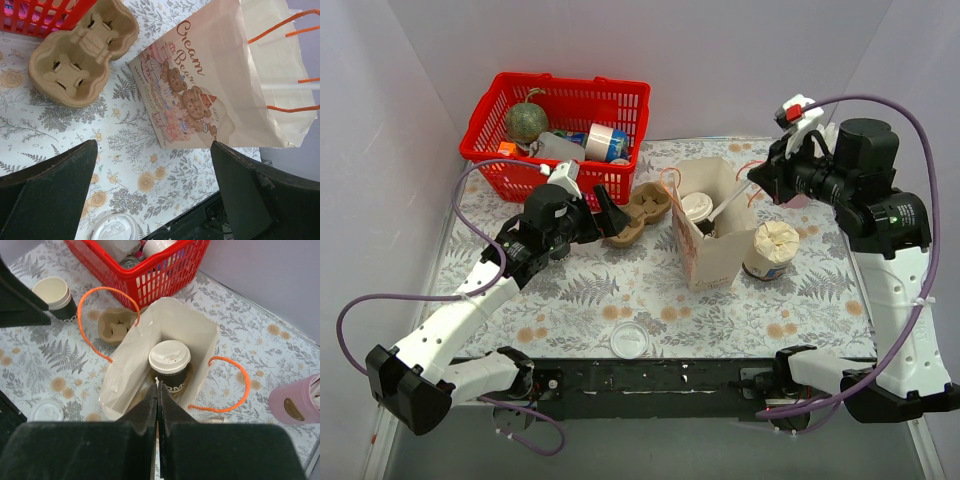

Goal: Pack the takeout coffee

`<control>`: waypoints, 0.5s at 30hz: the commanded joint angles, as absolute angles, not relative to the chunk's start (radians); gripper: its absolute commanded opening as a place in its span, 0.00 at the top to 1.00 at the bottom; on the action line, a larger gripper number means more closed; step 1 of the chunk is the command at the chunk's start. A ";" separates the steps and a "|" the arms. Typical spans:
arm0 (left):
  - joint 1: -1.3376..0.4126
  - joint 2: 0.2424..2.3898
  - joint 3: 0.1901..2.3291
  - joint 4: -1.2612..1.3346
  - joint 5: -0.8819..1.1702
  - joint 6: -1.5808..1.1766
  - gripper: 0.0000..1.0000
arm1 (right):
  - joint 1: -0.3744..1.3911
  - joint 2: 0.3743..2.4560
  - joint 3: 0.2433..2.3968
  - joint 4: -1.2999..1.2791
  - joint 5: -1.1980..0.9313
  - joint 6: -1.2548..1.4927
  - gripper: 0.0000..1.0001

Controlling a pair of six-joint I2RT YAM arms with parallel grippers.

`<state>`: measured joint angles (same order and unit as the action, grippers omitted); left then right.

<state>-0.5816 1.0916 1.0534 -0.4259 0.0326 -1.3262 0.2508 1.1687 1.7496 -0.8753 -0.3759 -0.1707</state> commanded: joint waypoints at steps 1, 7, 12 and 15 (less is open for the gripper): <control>-0.580 1.091 1.040 -0.422 0.032 -1.321 0.02 | 0.268 1.160 1.689 -0.916 -0.410 -0.250 0.99; -0.580 1.088 1.035 -0.420 0.038 -1.327 0.02 | 0.319 1.207 1.628 -0.928 -0.373 -0.275 0.99; -0.580 1.080 1.028 -0.423 0.034 -1.331 0.02 | 0.341 1.221 1.579 -0.899 -0.359 -0.268 0.73; -0.578 1.080 1.034 -0.426 0.032 -1.331 0.02 | 0.341 1.216 1.574 -0.868 -0.331 -0.252 0.46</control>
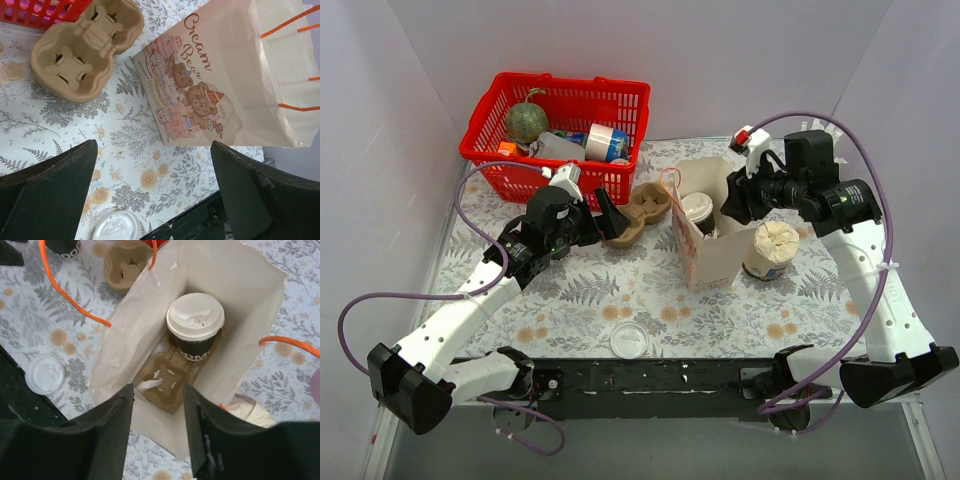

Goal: Pack the takeout coffee

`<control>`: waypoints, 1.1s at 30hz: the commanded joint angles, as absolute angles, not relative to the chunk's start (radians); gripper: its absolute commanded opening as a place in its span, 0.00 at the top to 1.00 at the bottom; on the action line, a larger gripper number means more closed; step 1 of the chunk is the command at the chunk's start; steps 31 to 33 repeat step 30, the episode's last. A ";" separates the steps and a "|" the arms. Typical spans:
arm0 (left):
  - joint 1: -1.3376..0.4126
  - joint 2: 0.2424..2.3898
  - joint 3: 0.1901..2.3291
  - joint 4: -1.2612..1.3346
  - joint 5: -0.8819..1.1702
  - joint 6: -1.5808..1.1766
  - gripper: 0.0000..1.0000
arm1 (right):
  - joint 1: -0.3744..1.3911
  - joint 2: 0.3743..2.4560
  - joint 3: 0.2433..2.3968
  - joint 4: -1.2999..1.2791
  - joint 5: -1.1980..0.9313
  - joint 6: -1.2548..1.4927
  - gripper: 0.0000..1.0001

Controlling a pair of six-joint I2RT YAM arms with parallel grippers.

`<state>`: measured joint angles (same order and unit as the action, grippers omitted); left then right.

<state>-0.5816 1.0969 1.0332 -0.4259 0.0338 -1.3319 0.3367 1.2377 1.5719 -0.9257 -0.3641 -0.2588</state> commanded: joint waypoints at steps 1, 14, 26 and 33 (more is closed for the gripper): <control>-0.578 1.078 1.034 -0.429 0.032 -1.331 0.02 | 0.342 1.209 1.574 -0.859 -0.330 -0.241 0.32; -0.578 1.069 1.072 -0.459 0.015 -1.336 0.02 | 0.342 1.144 1.525 -0.706 -0.163 -0.112 0.02; -0.578 1.055 1.100 -0.509 -0.018 -1.348 0.02 | 0.342 1.109 1.471 -0.621 -0.129 -0.075 0.02; -0.578 1.060 1.112 -0.522 -0.021 -1.353 0.02 | 0.342 1.100 1.462 -0.606 -0.138 -0.069 0.02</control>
